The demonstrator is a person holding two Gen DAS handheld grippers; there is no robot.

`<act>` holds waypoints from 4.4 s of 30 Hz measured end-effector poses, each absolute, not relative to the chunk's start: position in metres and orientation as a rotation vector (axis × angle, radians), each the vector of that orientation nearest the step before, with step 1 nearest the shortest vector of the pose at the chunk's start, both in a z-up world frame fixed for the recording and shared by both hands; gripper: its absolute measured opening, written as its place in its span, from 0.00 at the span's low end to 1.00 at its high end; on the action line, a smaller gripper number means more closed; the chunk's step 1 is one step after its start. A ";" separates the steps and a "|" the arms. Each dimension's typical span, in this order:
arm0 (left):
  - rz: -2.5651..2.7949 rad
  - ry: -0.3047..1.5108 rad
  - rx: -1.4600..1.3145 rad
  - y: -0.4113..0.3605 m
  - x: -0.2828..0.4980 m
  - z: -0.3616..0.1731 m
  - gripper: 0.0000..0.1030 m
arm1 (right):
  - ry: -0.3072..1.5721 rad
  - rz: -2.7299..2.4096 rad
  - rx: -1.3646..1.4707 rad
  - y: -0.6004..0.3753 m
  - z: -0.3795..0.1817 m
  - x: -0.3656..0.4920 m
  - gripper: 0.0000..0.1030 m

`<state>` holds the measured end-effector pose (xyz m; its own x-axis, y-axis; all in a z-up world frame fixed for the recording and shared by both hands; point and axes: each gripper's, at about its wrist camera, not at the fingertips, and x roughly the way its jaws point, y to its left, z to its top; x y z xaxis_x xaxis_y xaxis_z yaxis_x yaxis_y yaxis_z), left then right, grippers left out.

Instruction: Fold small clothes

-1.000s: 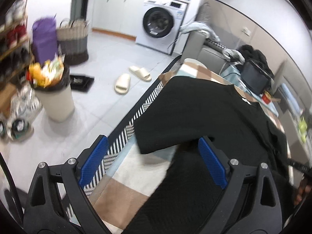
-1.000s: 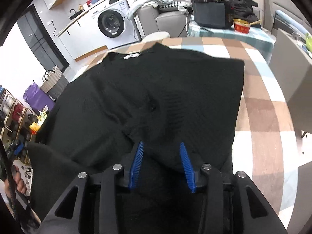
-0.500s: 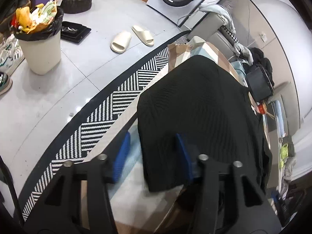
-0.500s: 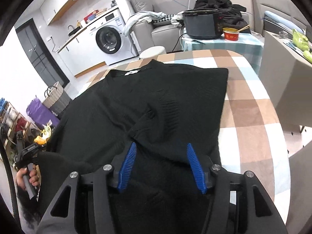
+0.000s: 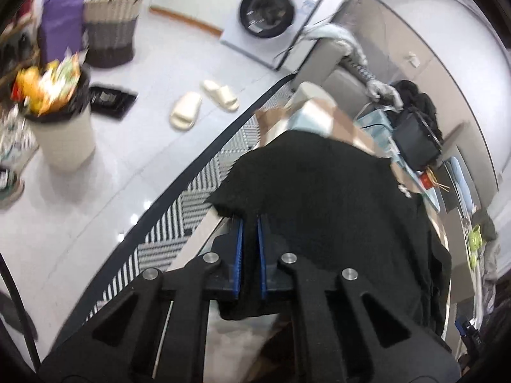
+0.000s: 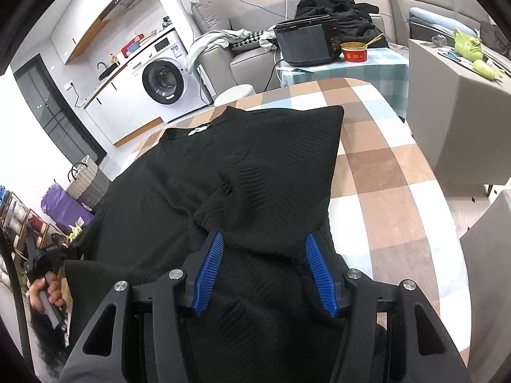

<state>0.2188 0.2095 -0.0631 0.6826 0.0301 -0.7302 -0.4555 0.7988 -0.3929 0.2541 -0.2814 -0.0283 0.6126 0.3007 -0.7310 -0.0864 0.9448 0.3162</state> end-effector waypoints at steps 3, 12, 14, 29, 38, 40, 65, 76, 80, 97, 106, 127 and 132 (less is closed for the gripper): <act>0.250 0.738 -0.521 0.187 0.238 -0.029 0.05 | 0.878 0.229 0.269 -0.283 -0.027 0.250 0.54; -0.128 0.737 -0.353 0.038 0.309 0.032 0.06 | 0.873 0.242 0.284 -0.284 -0.027 0.244 0.54; -0.203 0.815 -0.343 0.009 0.321 0.022 0.11 | 0.873 0.240 0.283 -0.284 -0.026 0.244 0.54; -0.025 0.883 -0.428 0.077 0.305 -0.044 0.58 | 0.890 0.233 0.296 -0.288 -0.029 0.244 0.55; 0.015 0.974 -0.434 0.070 0.378 -0.089 0.30 | 0.890 0.246 0.303 -0.276 -0.026 0.244 0.55; -0.004 0.968 -0.469 0.071 0.384 -0.095 0.29 | 0.894 0.244 0.308 -0.276 -0.027 0.243 0.55; -0.040 0.815 -0.373 0.053 0.308 -0.042 0.54 | 0.951 0.238 0.223 -0.263 -0.041 0.256 0.55; 0.002 0.819 -0.386 0.074 0.250 -0.055 0.61 | 0.966 0.264 0.070 -0.204 -0.062 0.297 0.49; 0.017 0.820 -0.400 0.079 0.245 -0.057 0.61 | 0.973 0.262 0.001 -0.195 -0.073 0.304 0.28; 0.026 0.846 -0.406 0.078 0.240 -0.061 0.61 | 0.984 0.413 0.062 -0.216 -0.052 0.261 0.30; 0.034 0.846 -0.407 0.078 0.235 -0.060 0.62 | 0.941 0.358 0.255 -0.219 -0.055 0.295 0.31; 0.093 0.822 -0.351 0.098 0.143 -0.056 0.70 | 0.883 0.254 0.179 -0.293 -0.013 0.200 0.68; 0.082 0.785 -0.318 0.097 0.112 -0.050 0.77 | 0.864 0.273 0.199 -0.307 -0.015 0.169 0.81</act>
<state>0.1122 0.0972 -0.0500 0.7071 -0.0452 -0.7057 -0.1899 0.9491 -0.2511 0.1691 -0.3071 -0.0154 0.6184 0.3153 -0.7199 -0.1557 0.9470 0.2810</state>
